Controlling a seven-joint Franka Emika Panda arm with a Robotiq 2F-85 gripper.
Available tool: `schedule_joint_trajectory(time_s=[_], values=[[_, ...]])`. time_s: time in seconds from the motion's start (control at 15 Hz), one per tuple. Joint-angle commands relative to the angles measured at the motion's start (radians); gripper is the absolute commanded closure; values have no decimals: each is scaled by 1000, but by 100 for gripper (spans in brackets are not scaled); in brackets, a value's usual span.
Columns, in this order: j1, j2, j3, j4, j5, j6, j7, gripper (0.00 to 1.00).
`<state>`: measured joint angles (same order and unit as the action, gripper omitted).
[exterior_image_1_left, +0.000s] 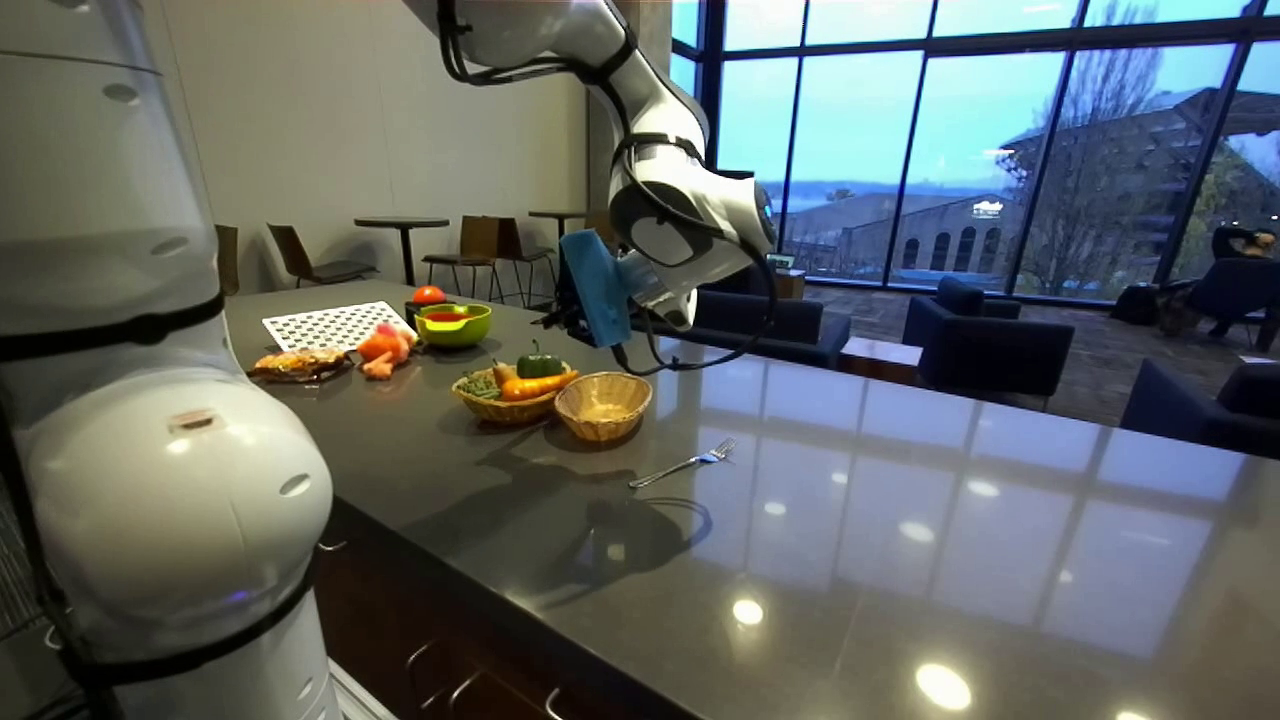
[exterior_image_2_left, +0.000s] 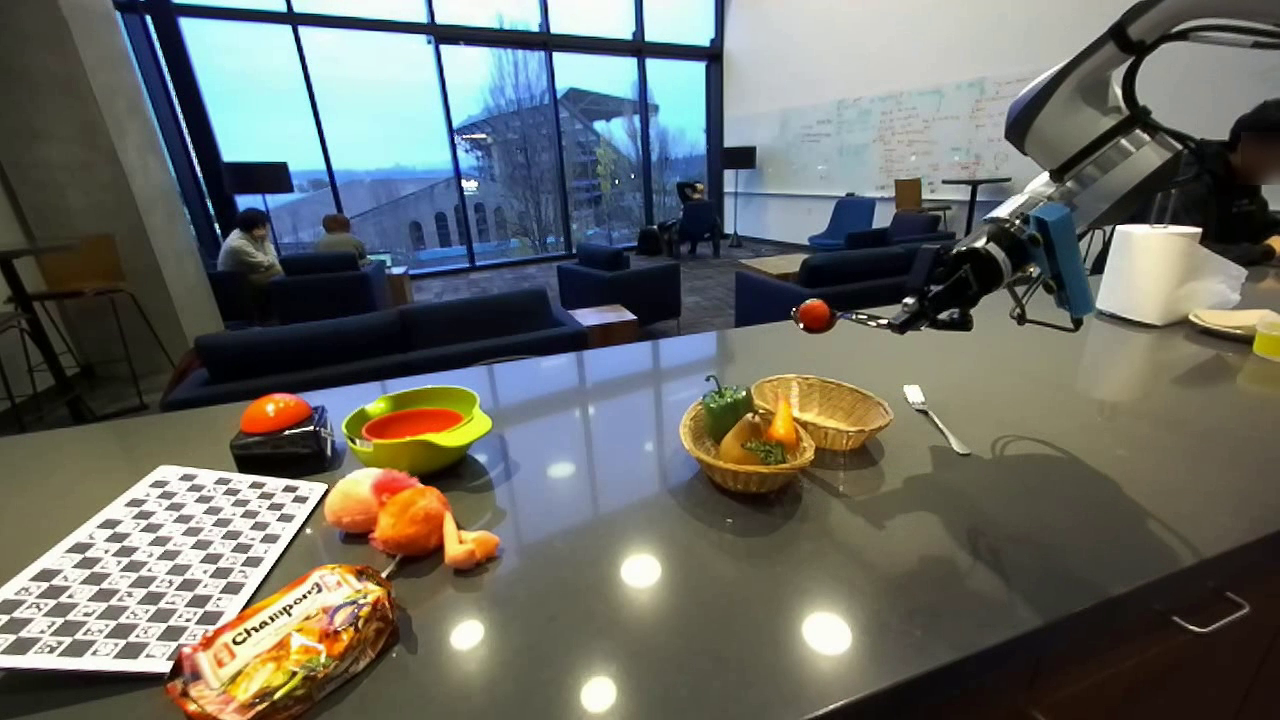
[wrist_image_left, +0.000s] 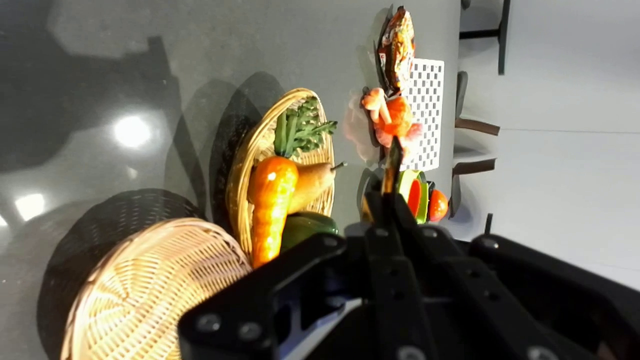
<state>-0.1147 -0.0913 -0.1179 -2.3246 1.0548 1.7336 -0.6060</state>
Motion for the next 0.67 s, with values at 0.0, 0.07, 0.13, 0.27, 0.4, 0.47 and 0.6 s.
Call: schedule_joint_trajectory(time_s=[0.0,0.07,0.13,0.27,0.4,0.47,0.6], values=[[-3,-62,-2,-50,25,63,-8,99],[-2,-66,-1,-54,26,77,-9,99],[-1,-72,0,-59,26,93,-8,99],[1,-81,2,-65,25,123,-2,99],[2,-87,3,-71,26,147,-3,99],[3,-93,4,-75,27,158,-1,99],[4,-98,5,-80,28,177,-1,99]])
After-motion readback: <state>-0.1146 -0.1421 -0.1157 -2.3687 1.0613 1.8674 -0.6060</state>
